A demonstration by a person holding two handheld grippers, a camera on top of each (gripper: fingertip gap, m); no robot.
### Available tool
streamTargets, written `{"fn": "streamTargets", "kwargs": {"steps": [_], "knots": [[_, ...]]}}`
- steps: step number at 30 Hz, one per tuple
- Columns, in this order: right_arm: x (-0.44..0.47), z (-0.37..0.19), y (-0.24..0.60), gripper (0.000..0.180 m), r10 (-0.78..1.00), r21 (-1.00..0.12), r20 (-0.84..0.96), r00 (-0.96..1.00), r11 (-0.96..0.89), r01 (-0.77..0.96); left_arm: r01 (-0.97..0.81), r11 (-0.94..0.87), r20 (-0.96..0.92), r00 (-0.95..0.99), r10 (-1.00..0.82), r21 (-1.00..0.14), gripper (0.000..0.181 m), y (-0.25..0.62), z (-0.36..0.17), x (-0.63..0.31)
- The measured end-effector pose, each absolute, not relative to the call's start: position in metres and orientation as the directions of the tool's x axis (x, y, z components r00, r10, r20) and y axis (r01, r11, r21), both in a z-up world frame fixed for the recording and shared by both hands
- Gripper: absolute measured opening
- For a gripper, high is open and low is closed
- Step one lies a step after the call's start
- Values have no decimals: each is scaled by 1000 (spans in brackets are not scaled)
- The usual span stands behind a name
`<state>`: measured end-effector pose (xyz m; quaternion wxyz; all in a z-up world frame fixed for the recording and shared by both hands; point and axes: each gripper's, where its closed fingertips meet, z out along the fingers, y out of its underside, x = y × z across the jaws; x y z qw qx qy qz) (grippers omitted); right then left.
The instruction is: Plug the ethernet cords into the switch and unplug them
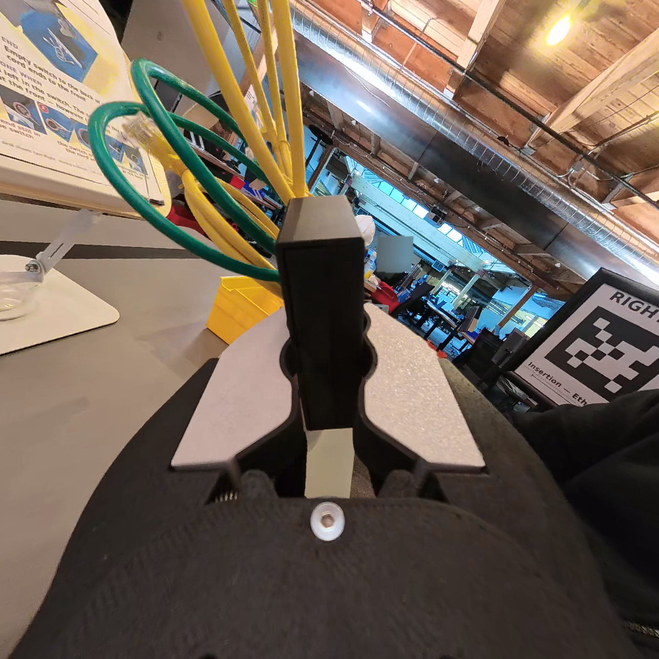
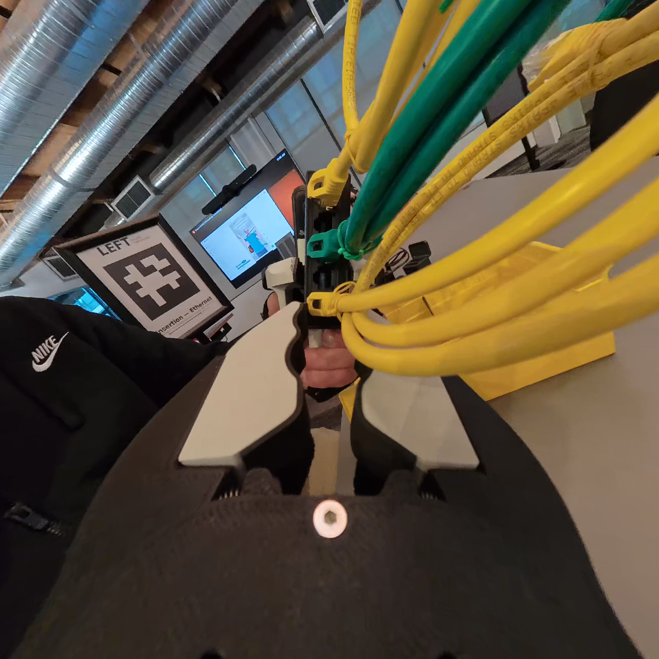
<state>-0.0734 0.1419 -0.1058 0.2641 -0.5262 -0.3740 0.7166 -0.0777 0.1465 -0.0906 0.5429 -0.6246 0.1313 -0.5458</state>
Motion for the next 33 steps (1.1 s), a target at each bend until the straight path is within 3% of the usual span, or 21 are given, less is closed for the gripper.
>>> {"fn": "streamTargets", "kwargs": {"steps": [4, 28, 31, 33], "knots": [[-73, -103, 138, 14, 762, -810, -553, -338, -586, 5, 433, -379, 544, 368, -754, -818, 30, 147, -91, -78], [-74, -97, 141, 12, 844, -865, -470, -259, -499, -58, 456, -351, 531, 363, -766, -818, 30, 146, -88, -75], [-75, -88, 135, 15, 878, -897, -405, -254, -436, -76, 471, -316, 504, 353, -788, -824, 29, 140, -77, -77], [-74, -85, 132, 28, 871, -897, -415, -264, -439, -38, 464, -295, 486, 372, -791, -835, 30, 139, -73, -76]]}}
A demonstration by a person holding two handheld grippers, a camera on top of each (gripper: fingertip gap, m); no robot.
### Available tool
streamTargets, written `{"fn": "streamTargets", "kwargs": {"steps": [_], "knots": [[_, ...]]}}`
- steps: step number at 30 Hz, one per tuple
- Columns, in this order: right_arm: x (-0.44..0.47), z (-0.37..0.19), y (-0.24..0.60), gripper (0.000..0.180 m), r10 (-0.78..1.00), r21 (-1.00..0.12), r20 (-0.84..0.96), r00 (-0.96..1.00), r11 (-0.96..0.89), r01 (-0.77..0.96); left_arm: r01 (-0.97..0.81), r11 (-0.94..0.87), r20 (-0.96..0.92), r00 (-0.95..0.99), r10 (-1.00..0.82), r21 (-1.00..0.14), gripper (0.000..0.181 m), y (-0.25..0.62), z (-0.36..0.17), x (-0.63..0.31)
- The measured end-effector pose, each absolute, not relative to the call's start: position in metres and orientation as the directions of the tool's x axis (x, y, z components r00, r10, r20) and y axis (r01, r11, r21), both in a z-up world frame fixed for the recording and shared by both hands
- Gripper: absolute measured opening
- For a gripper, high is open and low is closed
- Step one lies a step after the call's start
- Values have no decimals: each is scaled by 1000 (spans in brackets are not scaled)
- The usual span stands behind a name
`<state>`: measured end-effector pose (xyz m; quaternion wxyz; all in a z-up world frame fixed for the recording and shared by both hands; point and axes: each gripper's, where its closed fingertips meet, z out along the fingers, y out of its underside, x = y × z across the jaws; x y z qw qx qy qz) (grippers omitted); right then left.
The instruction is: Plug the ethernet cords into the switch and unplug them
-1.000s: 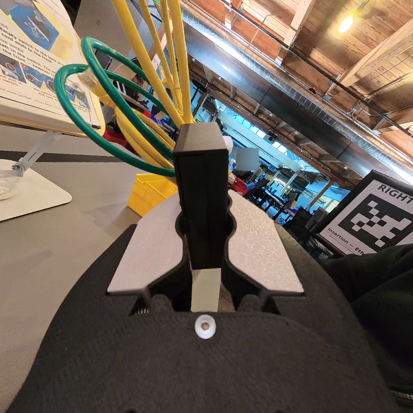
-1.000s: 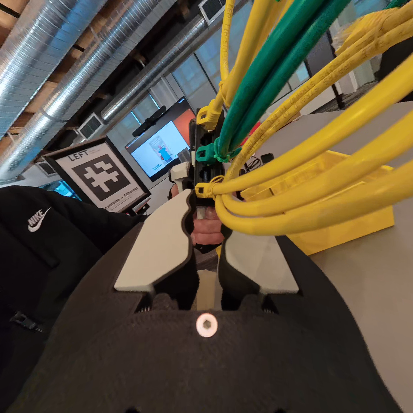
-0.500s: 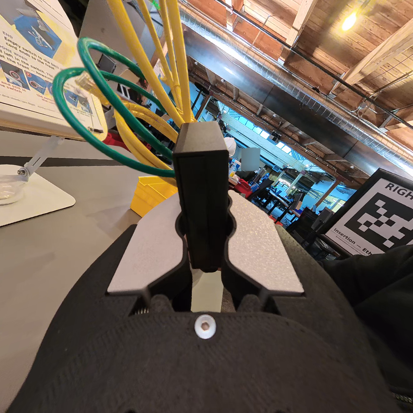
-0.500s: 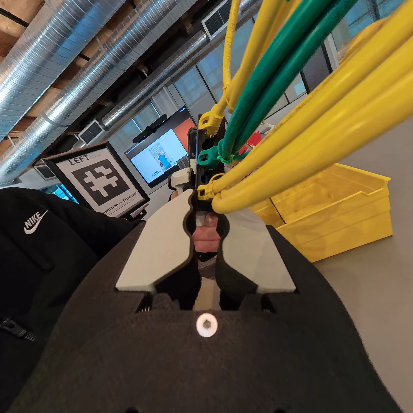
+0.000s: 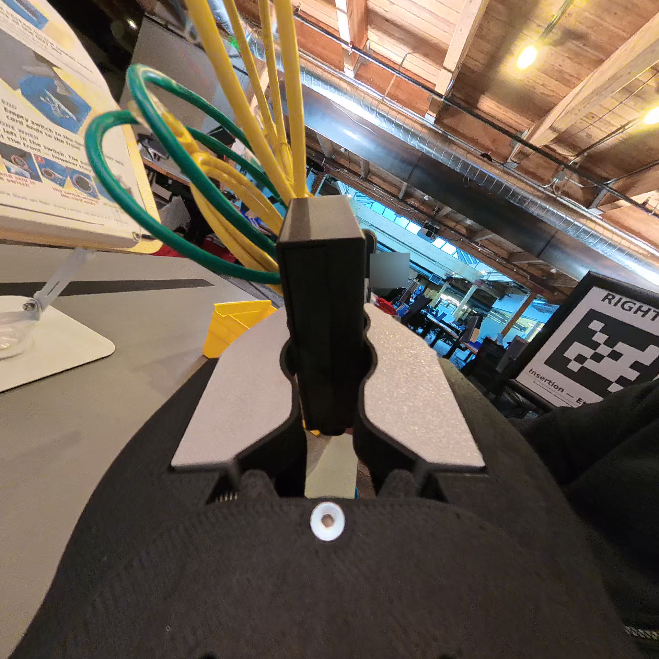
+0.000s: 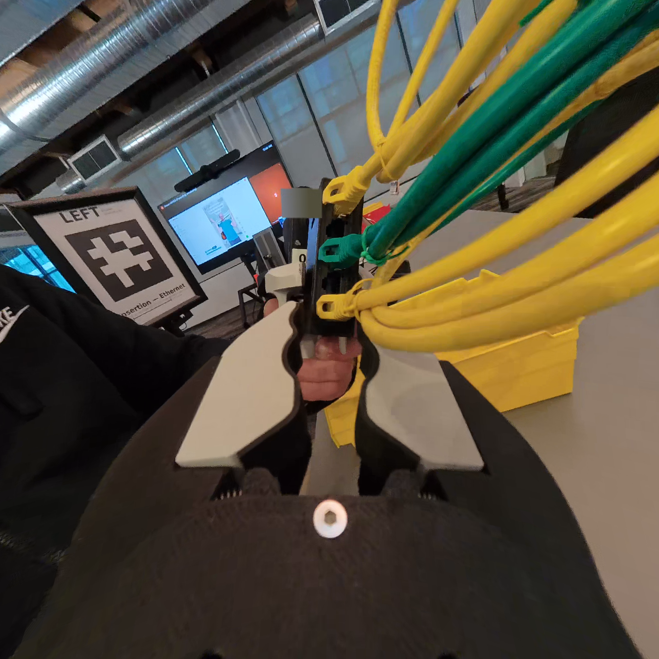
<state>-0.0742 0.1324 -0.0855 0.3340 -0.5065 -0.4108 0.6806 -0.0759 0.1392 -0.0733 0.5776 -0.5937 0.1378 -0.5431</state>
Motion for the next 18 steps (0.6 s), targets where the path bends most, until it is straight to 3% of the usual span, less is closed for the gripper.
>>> {"fn": "streamTargets", "kwargs": {"steps": [5, 18], "knots": [[-69, -81, 126, 16, 834, -875, -439, -336, -481, -51, 454, -286, 467, 358, -809, -844, 30, 134, -70, -69], [-64, -73, 123, 13, 871, -912, -353, -341, -401, -80, 419, -212, 392, 410, -824, -883, 30, 128, -62, -65]]}}
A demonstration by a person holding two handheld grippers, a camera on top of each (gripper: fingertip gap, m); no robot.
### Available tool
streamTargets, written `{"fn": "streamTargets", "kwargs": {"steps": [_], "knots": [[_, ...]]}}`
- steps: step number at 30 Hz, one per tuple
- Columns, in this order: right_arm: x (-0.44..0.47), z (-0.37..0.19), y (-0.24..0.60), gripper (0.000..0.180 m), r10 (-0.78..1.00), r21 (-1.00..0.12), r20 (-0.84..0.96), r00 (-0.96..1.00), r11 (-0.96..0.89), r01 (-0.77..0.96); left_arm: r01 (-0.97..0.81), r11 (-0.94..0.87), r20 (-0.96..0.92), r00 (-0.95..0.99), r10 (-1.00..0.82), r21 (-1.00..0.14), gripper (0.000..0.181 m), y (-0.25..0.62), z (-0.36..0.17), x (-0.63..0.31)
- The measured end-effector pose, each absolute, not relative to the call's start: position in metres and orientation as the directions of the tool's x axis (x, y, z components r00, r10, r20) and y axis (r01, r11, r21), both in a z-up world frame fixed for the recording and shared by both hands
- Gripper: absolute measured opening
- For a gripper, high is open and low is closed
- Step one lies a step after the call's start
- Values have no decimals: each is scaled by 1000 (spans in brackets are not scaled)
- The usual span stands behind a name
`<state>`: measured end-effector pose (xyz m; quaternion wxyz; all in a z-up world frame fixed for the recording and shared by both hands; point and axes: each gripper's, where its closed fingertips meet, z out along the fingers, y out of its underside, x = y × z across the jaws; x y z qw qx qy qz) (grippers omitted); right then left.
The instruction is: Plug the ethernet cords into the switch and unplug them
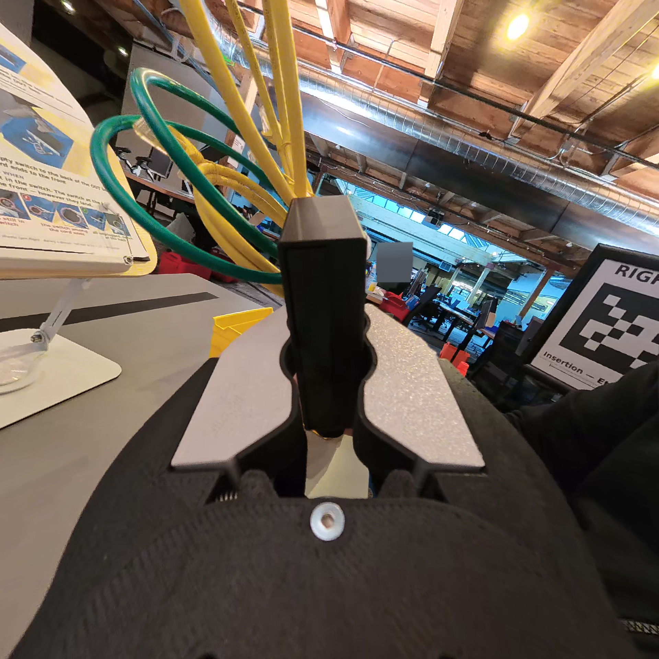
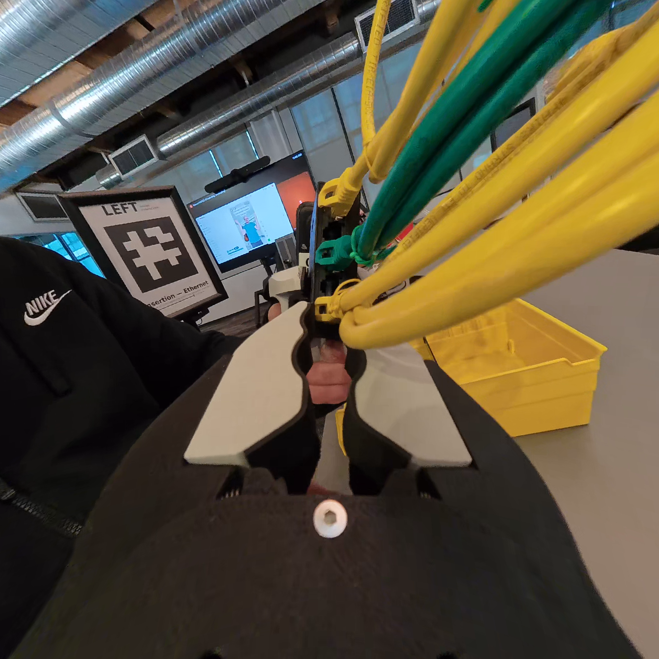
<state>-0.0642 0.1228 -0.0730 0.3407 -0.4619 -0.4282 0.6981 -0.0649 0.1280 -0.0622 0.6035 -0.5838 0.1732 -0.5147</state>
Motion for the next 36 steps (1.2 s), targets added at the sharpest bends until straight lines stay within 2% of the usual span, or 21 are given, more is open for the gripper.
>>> {"fn": "streamTargets", "kwargs": {"steps": [6, 11, 15, 16, 18, 21, 23, 24, 25, 26, 28, 29, 32, 36], "knots": [[-61, -63, 117, 12, 901, -938, -276, -334, -329, -113, 442, -229, 388, 313, -867, -867, 29, 120, -57, -60], [-60, -54, 117, 12, 869, -897, -340, -359, -414, -155, 431, -205, 356, 305, -883, -879, 34, 116, -54, -59], [-63, -53, 121, 13, 876, -895, -352, -330, -418, -156, 440, -259, 417, 312, -854, -860, 31, 121, -58, -61], [-64, -56, 122, 15, 886, -909, -341, -314, -396, -132, 460, -289, 455, 306, -836, -840, 30, 124, -58, -63], [-64, -70, 128, 34, 921, -947, -309, -239, -322, -18, 489, -331, 507, 285, -814, -807, 30, 128, -59, -67], [-55, -84, 130, 29, 968, -979, -181, -174, -160, 125, 563, -407, 605, 221, -765, -719, 30, 136, -58, -80], [-47, -92, 137, 21, 997, -976, 14, -78, 31, 216, 592, -460, 664, 178, -727, -662, 31, 141, -60, -86], [-42, -88, 145, 18, 979, -952, 202, 18, 192, 239, 595, -494, 690, 148, -708, -634, 30, 142, -62, -87], [-38, -78, 147, 21, 895, -881, 434, 99, 399, 256, 593, -517, 705, 127, -697, -617, 30, 142, -62, -86], [-38, -74, 148, 25, 748, -742, 649, 140, 582, 333, 591, -533, 717, 115, -687, -606, 30, 142, -63, -84], [-41, -70, 152, 33, 402, -417, 904, 145, 755, 507, 570, -579, 745, 91, -660, -583, 30, 141, -66, -76], [-46, -73, 148, 33, 310, -323, 944, 116, 783, 531, 561, -601, 756, 71, -650, -569, 30, 139, -67, -71], [-52, -86, 154, 35, 137, -150, 988, 69, 783, 604, 561, -644, 798, 50, -601, -520, 34, 141, -73, -67], [-52, -81, 153, 39, 26, -68, 997, 76, 785, 615, 518, -697, 836, 65, -545, -495, 31, 143, -87, -64]]}}
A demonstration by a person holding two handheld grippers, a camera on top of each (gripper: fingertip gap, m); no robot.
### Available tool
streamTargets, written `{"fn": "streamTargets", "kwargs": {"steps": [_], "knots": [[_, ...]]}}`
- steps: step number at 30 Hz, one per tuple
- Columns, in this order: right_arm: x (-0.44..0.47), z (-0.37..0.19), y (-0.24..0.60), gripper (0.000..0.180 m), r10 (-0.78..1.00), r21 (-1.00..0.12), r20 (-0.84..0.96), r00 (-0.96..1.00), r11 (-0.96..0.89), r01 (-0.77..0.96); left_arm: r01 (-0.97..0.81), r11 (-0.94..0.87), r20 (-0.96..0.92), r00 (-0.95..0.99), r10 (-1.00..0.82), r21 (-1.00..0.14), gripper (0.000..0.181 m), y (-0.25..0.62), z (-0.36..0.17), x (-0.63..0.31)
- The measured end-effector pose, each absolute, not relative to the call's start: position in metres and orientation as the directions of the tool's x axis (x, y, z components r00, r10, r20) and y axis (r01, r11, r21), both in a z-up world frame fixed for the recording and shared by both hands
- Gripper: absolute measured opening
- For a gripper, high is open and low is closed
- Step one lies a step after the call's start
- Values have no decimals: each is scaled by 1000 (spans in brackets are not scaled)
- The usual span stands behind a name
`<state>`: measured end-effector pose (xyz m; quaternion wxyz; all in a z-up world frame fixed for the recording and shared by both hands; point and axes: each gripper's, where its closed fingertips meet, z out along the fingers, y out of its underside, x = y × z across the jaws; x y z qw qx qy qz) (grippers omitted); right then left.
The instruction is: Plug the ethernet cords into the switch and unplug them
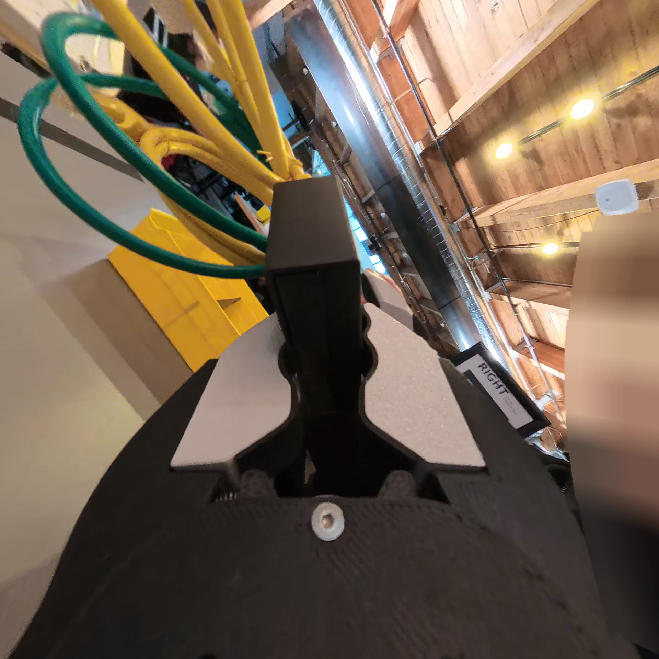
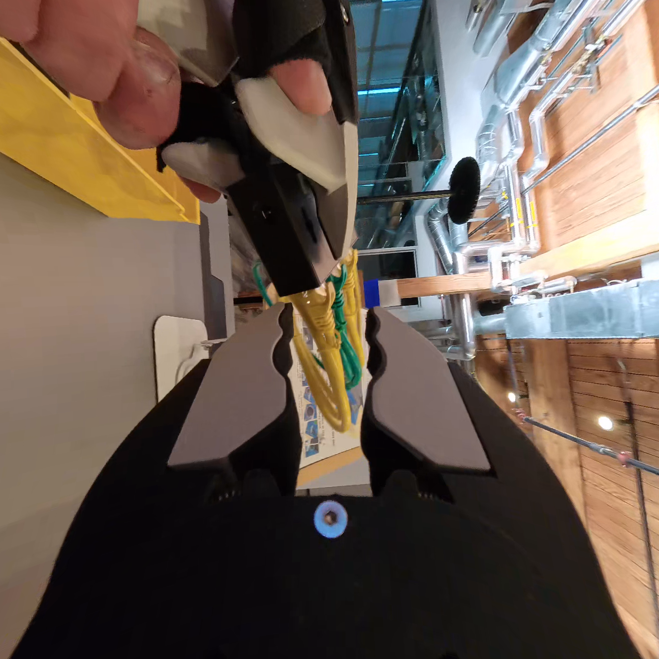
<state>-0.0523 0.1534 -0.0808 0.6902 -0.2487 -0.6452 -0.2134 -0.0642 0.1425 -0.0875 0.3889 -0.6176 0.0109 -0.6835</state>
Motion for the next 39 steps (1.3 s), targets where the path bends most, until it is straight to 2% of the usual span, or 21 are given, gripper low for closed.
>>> {"fn": "streamTargets", "kwargs": {"steps": [2, 8, 13, 14, 15, 17, 20, 23, 25, 28, 29, 31, 33, 35, 39], "knots": [[-54, -87, 152, 31, 17, -28, 1000, 23, 785, 619, 510, -717, 846, 38, -532, -474, 33, 141, -88, -61], [-51, -97, 159, 27, -58, 84, 996, -62, 778, 623, 477, -759, 870, 25, -493, -443, 31, 139, -93, -53], [-50, -98, 158, 23, -194, 249, 969, -156, 759, 602, 462, -794, 891, -17, -453, -395, 31, 138, -97, -45], [-49, -99, 159, 15, -193, 267, 963, -186, 757, 597, 451, -800, 897, 4, -442, -396, 32, 139, -102, -43], [-47, -103, 159, 15, -163, 268, 960, -227, 760, 593, 443, -805, 898, 0, -440, -395, 32, 139, -104, -41], [-44, -105, 158, 14, -124, 256, 959, -255, 765, 591, 442, -818, 903, -41, -428, -368, 33, 138, -106, -39], [-39, -104, 162, 14, -30, 179, 970, -241, 761, 624, 443, -805, 885, -51, -463, -395, 41, 136, -101, -35], [-34, -101, 166, 13, 67, 79, 978, -195, 751, 656, 450, -722, 823, 55, -565, -525, 61, 136, -94, -36], [-32, -102, 167, 13, 126, 24, 977, -175, 744, 668, 418, -628, 741, 199, -641, -656, 74, 138, -94, -40], [-30, -102, 168, 13, 176, -24, 972, -154, 730, 683, 312, -450, 547, 437, -714, -837, 94, 147, -101, -46], [-29, -102, 169, 13, 181, -25, 971, -154, 723, 691, 280, -392, 482, 515, -709, -876, 114, 153, -104, -50], [-28, -106, 168, 13, 214, -47, 964, -159, 722, 691, 126, -237, 260, 657, -707, -963, 127, 158, -107, -57], [-26, -109, 168, 13, 233, -56, 959, -161, 714, 698, 54, -153, 148, 677, -721, -987, 128, 154, -100, -55], [-28, -108, 162, 13, 249, -99, 961, -122, 719, 687, -26, -177, 112, 684, -721, -984, 135, 155, -109, -48], [-31, -105, 158, 13, 228, -91, 968, -107, 714, 694, 38, -242, 211, 633, -745, -969, 130, 152, -115, -43]]}}
